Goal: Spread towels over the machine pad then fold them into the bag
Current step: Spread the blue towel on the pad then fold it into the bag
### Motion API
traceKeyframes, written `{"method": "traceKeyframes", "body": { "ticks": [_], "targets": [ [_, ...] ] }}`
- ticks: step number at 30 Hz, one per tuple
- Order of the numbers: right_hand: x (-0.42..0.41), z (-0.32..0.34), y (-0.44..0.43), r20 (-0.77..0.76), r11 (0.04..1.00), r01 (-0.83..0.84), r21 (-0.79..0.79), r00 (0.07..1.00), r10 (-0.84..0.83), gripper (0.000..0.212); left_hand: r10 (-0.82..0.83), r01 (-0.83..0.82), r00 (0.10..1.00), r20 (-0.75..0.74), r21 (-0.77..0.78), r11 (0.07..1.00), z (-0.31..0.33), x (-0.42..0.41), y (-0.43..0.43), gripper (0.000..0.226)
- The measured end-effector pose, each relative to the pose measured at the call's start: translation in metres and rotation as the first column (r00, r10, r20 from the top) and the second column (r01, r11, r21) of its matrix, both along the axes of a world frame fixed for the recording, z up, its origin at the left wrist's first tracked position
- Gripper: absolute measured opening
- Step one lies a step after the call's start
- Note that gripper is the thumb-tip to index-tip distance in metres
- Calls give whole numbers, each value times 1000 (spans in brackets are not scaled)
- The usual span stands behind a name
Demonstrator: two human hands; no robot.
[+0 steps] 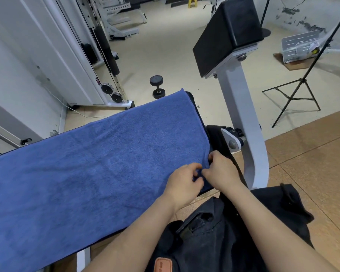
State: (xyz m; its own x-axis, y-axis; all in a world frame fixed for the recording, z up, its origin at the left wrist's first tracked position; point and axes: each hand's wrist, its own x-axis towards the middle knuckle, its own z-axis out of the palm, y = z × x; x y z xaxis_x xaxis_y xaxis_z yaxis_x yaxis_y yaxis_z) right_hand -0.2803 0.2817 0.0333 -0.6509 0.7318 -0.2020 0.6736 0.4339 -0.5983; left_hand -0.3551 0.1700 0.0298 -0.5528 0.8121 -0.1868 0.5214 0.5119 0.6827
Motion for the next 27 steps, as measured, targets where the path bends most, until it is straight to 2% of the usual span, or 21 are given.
{"method": "traceKeyframes", "body": {
  "ticks": [1,3,4,7,12,13,15,18,21,23,27],
  "targets": [
    [-1,2,1,-79,996,14,-89,997,-21,23,95,-102,981,170,33,994,1,0,2,38],
    [-3,8,3,-214,969,8,-249,975,-63,18,168,-227,854,493,62,972,4,0,3,40],
    [-5,12,3,-263,947,-10,-320,962,-79,15,158,-239,812,562,72,968,5,0,2,40],
    [-9,27,-1,-370,861,-93,-500,922,-115,9,150,-230,818,555,76,970,3,2,3,56],
    [-23,32,-9,-348,825,-47,-563,919,-184,11,369,-443,780,505,30,896,2,-4,14,26],
    [-24,31,-10,-329,843,-38,-536,929,-167,11,379,-452,781,497,30,892,2,-6,13,23],
    [-25,34,-9,-265,929,-40,-369,962,-64,12,376,-463,782,498,59,884,2,-10,9,11],
    [-31,53,-4,-190,996,-74,-56,980,63,18,332,-422,817,471,97,901,1,-14,-10,18],
    [-57,73,5,-189,994,-81,76,977,94,36,268,-346,867,420,121,931,1,-19,-33,39],
    [-87,78,8,-120,987,-99,130,986,115,54,265,-327,894,362,121,937,6,-21,-47,49],
    [-140,79,-1,-51,975,-78,207,995,90,74,224,-243,962,155,115,963,21,-18,-68,72]
  ]
}}
